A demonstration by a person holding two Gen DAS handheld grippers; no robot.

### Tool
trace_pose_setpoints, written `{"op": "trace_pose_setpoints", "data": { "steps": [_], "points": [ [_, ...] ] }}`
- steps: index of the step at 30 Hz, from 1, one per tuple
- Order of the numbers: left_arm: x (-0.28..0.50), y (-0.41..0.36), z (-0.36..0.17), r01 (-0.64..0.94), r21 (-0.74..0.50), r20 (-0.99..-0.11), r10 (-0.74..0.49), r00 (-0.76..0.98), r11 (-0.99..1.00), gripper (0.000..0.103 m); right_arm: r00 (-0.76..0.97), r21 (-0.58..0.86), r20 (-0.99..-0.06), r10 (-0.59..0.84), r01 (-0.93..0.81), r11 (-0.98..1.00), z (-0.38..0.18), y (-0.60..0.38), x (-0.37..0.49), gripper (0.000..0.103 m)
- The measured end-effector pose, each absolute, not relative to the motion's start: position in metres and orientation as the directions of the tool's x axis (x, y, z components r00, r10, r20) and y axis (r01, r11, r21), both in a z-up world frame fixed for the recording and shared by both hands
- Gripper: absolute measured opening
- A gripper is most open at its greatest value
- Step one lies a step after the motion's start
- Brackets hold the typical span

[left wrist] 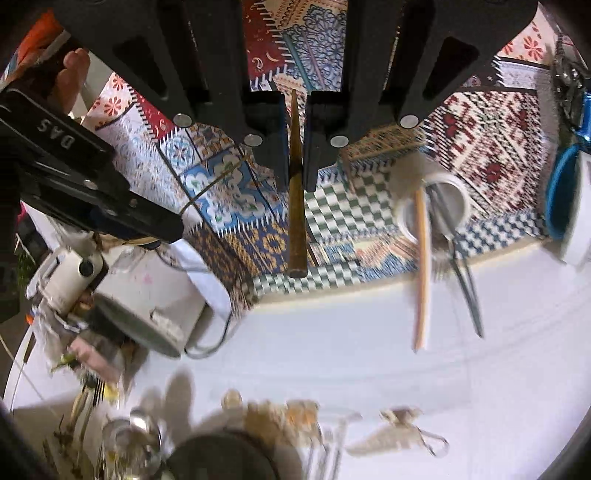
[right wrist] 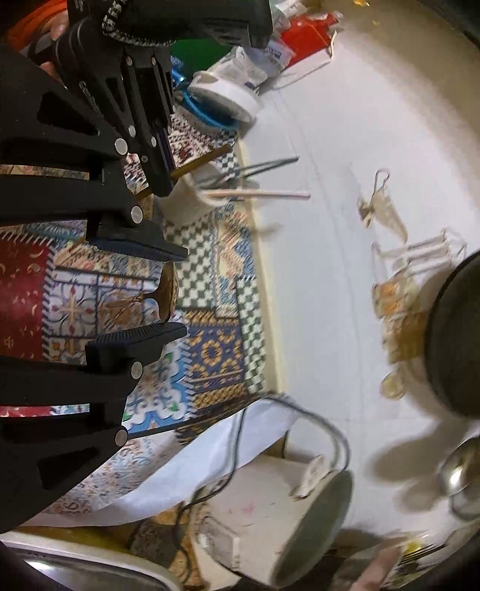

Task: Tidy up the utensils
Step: 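Lift the spoon and chopstick and carry both over the white cup, then lower the spoon and chopstick into the cup and open both tools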

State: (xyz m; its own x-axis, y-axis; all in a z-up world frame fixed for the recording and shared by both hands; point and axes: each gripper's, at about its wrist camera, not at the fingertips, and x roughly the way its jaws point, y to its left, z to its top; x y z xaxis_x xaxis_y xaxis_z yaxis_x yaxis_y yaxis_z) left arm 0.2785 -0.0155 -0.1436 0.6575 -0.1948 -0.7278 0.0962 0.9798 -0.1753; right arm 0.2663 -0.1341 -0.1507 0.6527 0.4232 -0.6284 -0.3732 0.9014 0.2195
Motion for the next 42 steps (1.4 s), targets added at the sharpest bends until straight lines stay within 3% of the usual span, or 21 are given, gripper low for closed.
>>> {"op": "trace_pose_setpoints", "data": {
  "steps": [25, 33, 42],
  "points": [
    [0.276, 0.083, -0.038, -0.127, -0.139, -0.514, 0.038, 0.857, 0.982, 0.005, 0.656, 0.167, -0.448, 0.607, -0.606, 0.778, -0.065, -0.041, 0.305, 0.031],
    [0.29, 0.105, -0.044, -0.179, -0.153, -0.523, 0.075, 0.849, 0.972, 0.005, 0.598, 0.165, -0.459, 0.657, -0.669, 0.724, -0.072, -0.002, 0.319, 0.031],
    [0.32, 0.121, -0.095, -0.231, -0.168, -0.624, 0.078, 0.778, 0.958, 0.005, 0.474, 0.21, -0.575, 0.667, -0.703, 0.68, -0.118, 0.032, 0.341, 0.031]
  ]
}}
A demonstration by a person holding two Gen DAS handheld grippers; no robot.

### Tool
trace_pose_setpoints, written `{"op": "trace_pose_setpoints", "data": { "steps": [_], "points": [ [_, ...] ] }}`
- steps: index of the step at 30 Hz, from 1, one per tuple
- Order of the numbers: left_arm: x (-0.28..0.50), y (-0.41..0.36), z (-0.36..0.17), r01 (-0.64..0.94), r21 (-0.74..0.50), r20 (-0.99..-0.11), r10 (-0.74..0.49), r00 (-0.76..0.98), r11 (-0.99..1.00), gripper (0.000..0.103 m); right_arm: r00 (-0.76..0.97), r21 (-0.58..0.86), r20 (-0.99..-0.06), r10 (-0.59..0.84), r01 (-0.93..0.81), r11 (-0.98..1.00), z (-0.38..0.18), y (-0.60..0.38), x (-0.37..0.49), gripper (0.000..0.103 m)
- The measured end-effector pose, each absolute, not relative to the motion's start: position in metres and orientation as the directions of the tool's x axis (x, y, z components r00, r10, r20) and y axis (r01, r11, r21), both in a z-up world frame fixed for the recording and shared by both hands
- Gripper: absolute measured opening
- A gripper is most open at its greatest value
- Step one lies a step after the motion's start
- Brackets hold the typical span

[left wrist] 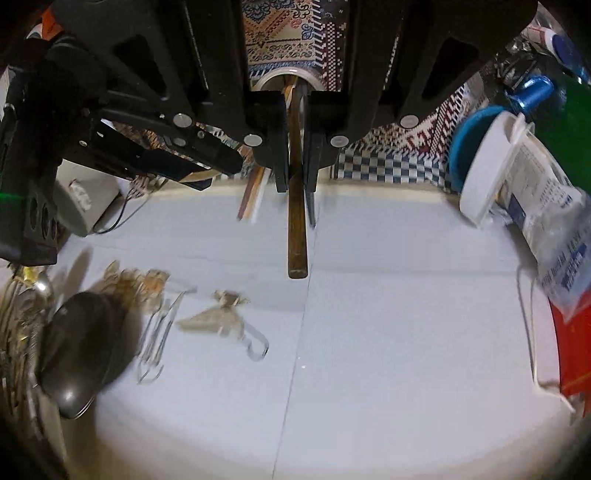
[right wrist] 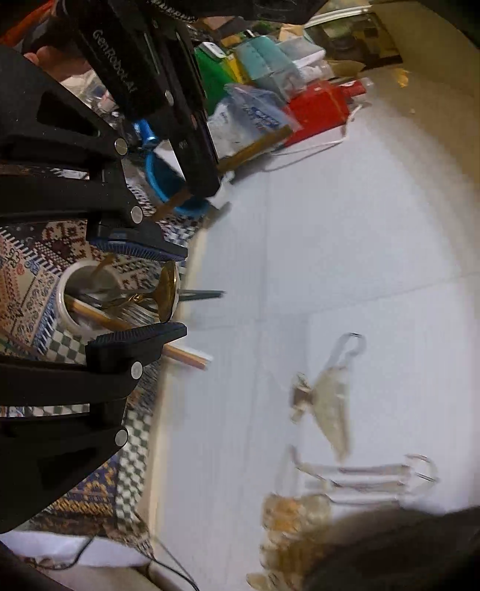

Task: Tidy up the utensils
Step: 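Lower the spoon and chopstick into the cup and open both tools, then move both open tools back over the remaining chopsticks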

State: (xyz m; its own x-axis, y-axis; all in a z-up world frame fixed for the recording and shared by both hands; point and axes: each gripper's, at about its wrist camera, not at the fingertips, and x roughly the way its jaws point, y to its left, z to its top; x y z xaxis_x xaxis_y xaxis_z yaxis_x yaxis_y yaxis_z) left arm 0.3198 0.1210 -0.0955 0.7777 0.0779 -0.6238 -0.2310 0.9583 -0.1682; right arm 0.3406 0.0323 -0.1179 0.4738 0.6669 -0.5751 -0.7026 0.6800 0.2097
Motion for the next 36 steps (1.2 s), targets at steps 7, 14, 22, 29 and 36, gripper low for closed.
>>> {"op": "trace_pose_setpoints", "data": {
  "steps": [7, 14, 22, 29, 36],
  "points": [
    [0.337, 0.128, -0.141, -0.265, -0.166, -0.713, 0.07, 0.698, 0.95, 0.005, 0.386, 0.256, -0.661, 0.644, -0.69, 0.677, -0.157, 0.041, 0.355, 0.031],
    [0.345, 0.131, -0.166, -0.282, -0.176, -0.762, 0.051, 0.646, 0.943, 0.005, 0.358, 0.244, -0.717, 0.598, -0.675, 0.697, -0.184, 0.047, 0.366, 0.031],
    [0.343, 0.122, -0.157, -0.268, -0.131, -0.767, 0.074, 0.637, 0.954, 0.005, 0.338, 0.265, -0.729, 0.596, -0.663, 0.7, -0.177, 0.039, 0.369, 0.032],
    [0.327, 0.11, -0.129, -0.241, -0.09, -0.734, 0.099, 0.672, 0.966, 0.012, 0.377, 0.254, -0.703, 0.603, -0.659, 0.708, -0.156, 0.023, 0.355, 0.032],
    [0.3, 0.09, -0.097, -0.2, -0.054, -0.671, 0.113, 0.733, 0.978, 0.016, 0.447, 0.228, -0.658, 0.606, -0.648, 0.726, -0.127, -0.002, 0.331, 0.035]
  ]
}}
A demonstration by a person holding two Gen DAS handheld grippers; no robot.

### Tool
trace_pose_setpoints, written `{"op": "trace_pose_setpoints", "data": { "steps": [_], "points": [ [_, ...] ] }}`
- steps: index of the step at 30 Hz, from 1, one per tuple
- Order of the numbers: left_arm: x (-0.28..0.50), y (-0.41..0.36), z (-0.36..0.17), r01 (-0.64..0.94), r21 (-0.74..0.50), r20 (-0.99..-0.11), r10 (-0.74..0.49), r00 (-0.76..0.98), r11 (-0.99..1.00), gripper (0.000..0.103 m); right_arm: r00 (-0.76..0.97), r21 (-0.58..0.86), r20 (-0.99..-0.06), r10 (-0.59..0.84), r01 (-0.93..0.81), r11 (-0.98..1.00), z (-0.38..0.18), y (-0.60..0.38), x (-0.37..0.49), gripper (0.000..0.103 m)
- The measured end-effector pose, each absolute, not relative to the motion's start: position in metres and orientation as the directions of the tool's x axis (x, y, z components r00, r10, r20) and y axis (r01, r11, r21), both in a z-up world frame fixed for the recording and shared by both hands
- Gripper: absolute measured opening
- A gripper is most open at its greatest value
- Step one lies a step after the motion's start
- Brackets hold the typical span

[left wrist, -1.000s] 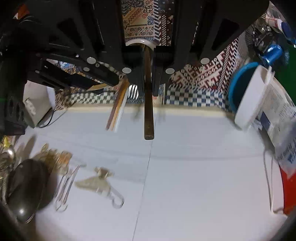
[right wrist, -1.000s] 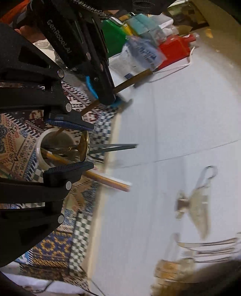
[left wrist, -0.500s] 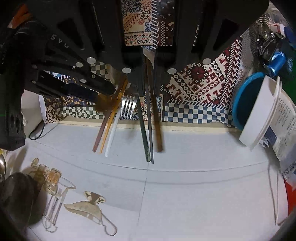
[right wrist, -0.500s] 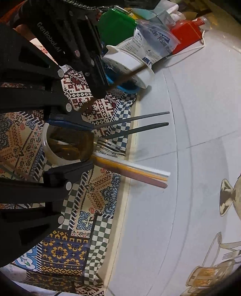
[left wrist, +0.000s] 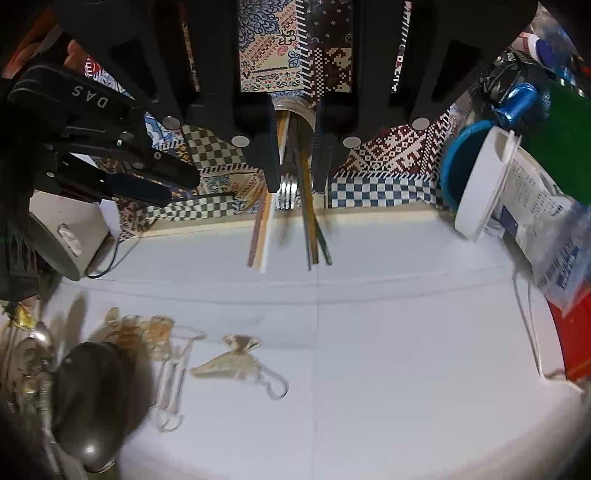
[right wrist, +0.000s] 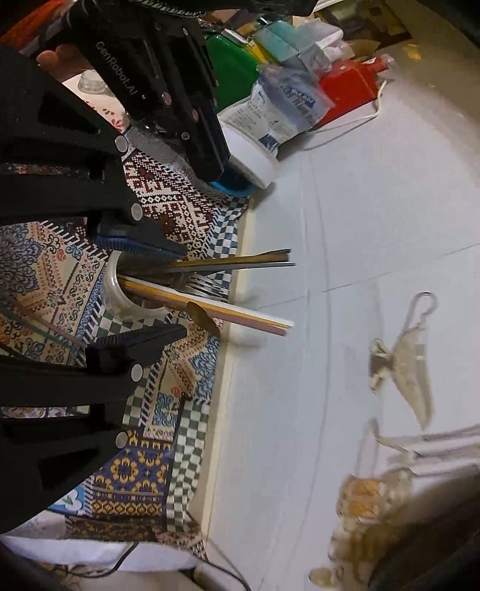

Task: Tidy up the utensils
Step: 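Move both open tools back over the remaining chopsticks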

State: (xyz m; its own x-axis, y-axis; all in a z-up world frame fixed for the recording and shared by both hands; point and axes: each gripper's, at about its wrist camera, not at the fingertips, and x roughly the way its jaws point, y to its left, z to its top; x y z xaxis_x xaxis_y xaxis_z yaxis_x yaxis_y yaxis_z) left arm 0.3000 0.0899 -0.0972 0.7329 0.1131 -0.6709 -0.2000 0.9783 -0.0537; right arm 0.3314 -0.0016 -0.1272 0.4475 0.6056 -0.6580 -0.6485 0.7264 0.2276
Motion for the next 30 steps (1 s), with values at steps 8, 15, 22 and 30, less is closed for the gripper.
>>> {"op": "trace_pose_setpoints", "data": {
  "steps": [8, 15, 22, 30],
  "points": [
    [0.269, 0.068, -0.085, -0.139, -0.032, -0.643, 0.086, 0.761, 0.99, 0.026, 0.513, 0.202, -0.632, 0.581, -0.615, 0.763, -0.112, -0.029, 0.301, 0.036],
    [0.255, 0.058, -0.107, -0.108, -0.045, -0.682, 0.049, 0.73, 0.993, 0.032, 0.536, 0.18, -0.657, 0.529, -0.571, 0.801, -0.123, -0.045, 0.285, 0.037],
    [0.253, 0.056, -0.147, -0.114, -0.082, -0.749, 0.014, 0.663, 0.99, 0.032, 0.519, 0.173, -0.712, 0.473, -0.523, 0.835, -0.152, -0.06, 0.28, 0.038],
    [0.252, 0.054, -0.198, -0.14, -0.091, -0.826, 0.003, 0.563, 0.986, 0.032, 0.406, 0.19, -0.826, 0.392, -0.453, 0.871, -0.225, -0.068, 0.296, 0.038]
  ]
}}
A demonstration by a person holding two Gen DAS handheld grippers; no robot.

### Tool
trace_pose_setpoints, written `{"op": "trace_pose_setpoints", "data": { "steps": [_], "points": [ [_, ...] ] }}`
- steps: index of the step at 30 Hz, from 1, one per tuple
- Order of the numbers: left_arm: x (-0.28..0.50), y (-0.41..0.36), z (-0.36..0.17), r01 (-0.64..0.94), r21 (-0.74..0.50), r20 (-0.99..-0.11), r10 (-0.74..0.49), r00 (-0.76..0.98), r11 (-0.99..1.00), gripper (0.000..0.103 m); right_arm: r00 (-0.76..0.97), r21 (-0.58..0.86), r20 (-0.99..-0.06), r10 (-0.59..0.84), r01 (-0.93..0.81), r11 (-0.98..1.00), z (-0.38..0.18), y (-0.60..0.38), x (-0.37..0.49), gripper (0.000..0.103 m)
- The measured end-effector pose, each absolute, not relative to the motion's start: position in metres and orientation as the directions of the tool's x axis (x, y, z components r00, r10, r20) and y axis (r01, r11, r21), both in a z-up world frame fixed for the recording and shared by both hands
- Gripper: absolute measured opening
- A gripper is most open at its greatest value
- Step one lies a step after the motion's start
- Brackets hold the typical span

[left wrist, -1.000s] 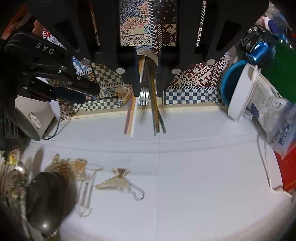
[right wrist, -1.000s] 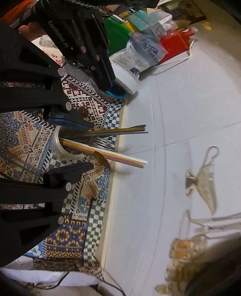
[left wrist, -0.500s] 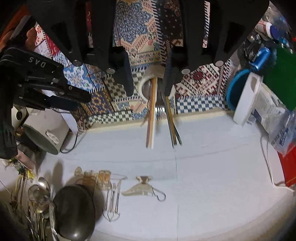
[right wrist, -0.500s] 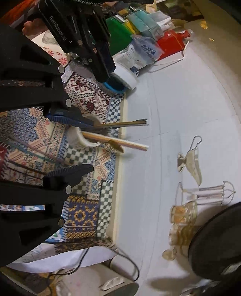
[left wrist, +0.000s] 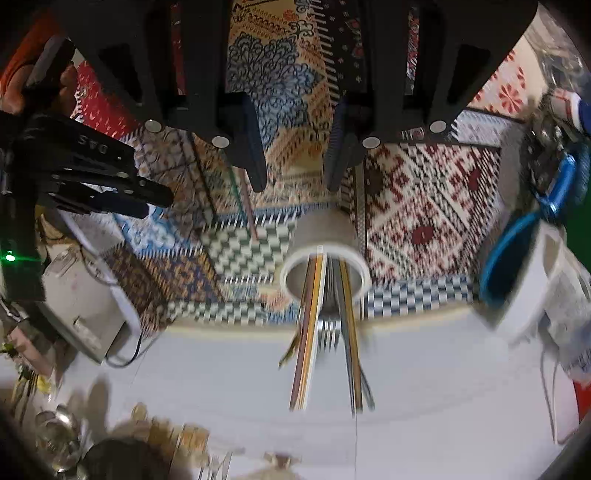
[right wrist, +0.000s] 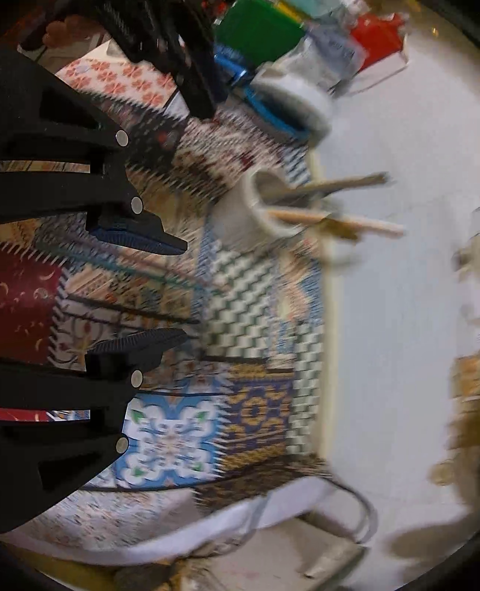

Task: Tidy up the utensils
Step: 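Move both open tools back over the remaining chopsticks, then grasp a teal chopstick with the right tool while the left tool grasps a brown chopstick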

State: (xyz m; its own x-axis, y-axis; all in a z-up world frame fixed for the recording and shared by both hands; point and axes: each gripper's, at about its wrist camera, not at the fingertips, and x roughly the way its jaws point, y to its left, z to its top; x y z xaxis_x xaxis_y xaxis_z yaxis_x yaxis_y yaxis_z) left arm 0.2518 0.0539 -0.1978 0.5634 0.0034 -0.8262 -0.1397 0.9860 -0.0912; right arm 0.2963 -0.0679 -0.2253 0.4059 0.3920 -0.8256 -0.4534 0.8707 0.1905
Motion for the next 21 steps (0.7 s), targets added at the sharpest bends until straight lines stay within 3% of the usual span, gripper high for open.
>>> {"op": "trace_pose_setpoints", "data": {
  "steps": [5, 16, 21],
  "points": [
    [0.25, 0.056, -0.228, -0.167, -0.092, -0.868, 0.003, 0.496, 0.982, 0.032, 0.294, 0.255, -0.865, 0.406, -0.439, 0.862, -0.269, -0.061, 0.301, 0.038],
    [0.238, 0.064, -0.269, -0.225, -0.108, -0.914, -0.008, 0.407, 0.968, 0.032, 0.246, 0.184, -0.906, 0.344, -0.502, 0.845, -0.31, -0.028, 0.287, 0.037],
    [0.239, 0.062, -0.278, -0.225, -0.113, -0.922, -0.018, 0.386, 0.968, 0.032, 0.279, 0.15, -0.902, 0.329, -0.512, 0.846, -0.311, -0.03, 0.285, 0.02]
  ]
}}
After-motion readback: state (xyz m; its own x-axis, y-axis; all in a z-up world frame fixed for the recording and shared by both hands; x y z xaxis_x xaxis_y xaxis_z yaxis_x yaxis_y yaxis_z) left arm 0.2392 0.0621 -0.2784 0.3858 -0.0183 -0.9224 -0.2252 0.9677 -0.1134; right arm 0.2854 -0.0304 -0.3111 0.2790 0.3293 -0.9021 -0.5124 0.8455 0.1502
